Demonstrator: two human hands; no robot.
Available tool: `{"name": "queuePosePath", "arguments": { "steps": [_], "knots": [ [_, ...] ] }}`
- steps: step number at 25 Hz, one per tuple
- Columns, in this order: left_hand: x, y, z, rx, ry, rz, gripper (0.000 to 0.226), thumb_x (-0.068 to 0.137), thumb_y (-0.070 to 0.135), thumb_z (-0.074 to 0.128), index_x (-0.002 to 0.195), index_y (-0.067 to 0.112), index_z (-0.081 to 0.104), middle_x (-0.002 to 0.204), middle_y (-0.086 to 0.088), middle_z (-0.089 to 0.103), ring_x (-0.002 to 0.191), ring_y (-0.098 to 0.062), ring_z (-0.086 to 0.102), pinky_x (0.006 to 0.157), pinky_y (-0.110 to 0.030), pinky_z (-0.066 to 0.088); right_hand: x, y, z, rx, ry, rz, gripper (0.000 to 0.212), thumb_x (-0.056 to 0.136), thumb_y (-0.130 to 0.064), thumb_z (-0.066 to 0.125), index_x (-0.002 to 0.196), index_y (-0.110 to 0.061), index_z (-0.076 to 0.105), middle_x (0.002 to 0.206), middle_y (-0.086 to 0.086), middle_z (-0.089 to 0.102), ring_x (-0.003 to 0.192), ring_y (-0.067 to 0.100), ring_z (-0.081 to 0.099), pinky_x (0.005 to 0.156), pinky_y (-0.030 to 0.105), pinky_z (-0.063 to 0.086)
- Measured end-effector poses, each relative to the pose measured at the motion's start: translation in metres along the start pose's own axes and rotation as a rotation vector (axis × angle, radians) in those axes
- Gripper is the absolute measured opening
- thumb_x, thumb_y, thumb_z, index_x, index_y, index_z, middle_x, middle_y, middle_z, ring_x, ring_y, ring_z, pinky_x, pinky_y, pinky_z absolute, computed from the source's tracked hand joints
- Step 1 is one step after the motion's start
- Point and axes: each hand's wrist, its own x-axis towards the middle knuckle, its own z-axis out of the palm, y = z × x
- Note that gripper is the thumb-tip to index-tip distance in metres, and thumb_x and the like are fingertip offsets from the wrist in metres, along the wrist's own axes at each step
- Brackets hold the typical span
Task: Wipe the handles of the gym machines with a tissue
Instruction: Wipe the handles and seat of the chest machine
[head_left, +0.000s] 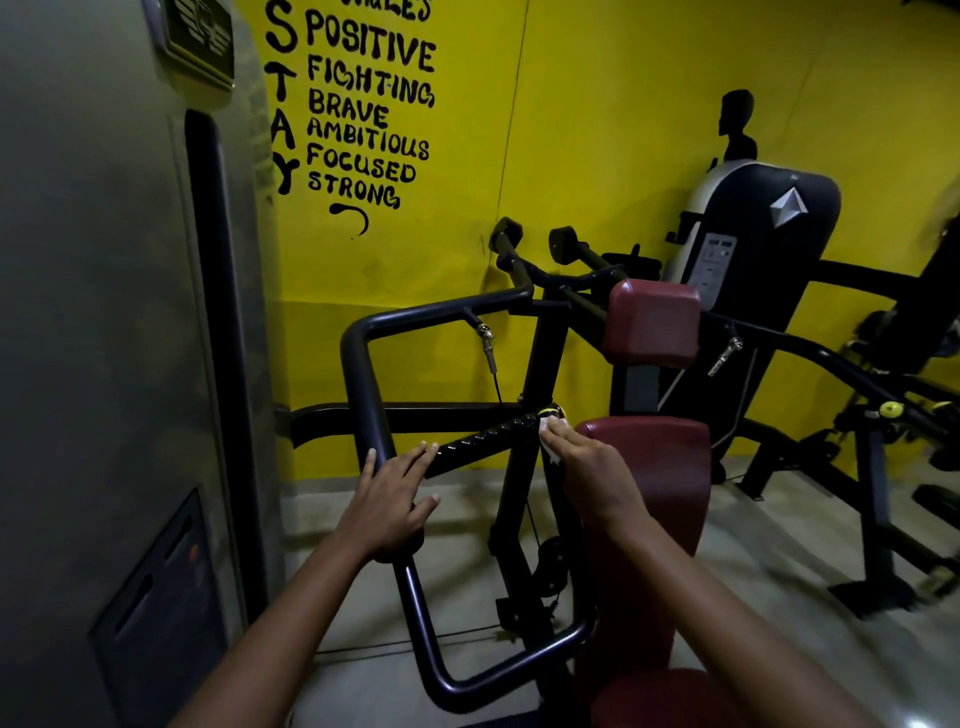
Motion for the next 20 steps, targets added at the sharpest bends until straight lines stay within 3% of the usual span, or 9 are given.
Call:
{"name": "queuePosePath", "arguments": {
  "steps": [8,12,16,20],
  "knots": [
    [0.0,0.002,0.0,-0.008,0.003,-0.005,0.091,0.072,0.068,0.005,0.153,0.026,0.01,0.158,0.004,0.019,0.144,-0.014,0.02,0.117,-0.045,-0.009,-0.036,-0.009,-0.006,0.036,0.005,-0.027,0.062,0.053,0.022,0.067,0.112,0.004,0.066,0.115,0.02,0.065,0.101,0.03,0.066,0.068,0.04,0.059],
    [0.001,0.004,-0.002,0.044,-0.027,-0.016,0.088,0.075,0.068,0.008,0.153,0.026,0.007,0.159,0.005,0.016,0.145,-0.014,0.019,0.117,-0.046,-0.007,-0.068,-0.014,-0.009,0.041,0.021,-0.066,0.048,0.07,0.011,0.048,0.114,0.003,0.065,0.117,0.019,0.064,0.106,0.026,0.064,0.078,0.035,0.057],
    [-0.001,0.004,-0.002,0.024,-0.024,-0.018,0.075,0.087,0.057,0.025,0.153,0.027,0.008,0.159,0.005,0.017,0.145,-0.015,0.019,0.117,-0.047,-0.006,-0.098,-0.014,-0.016,0.14,-0.103,-0.088,0.064,0.057,0.018,0.075,0.117,-0.001,0.064,0.122,0.013,0.063,0.111,0.019,0.061,0.086,0.028,0.054],
    [0.001,0.004,-0.002,0.016,-0.013,-0.014,0.085,0.077,0.067,0.011,0.153,0.027,0.008,0.158,0.006,0.018,0.145,-0.014,0.02,0.117,-0.046,-0.007,-0.079,0.003,-0.046,0.395,-0.062,0.037,0.059,0.064,0.019,0.07,0.116,-0.008,0.065,0.116,0.006,0.066,0.11,0.004,0.058,0.095,0.011,0.044]
  ]
}}
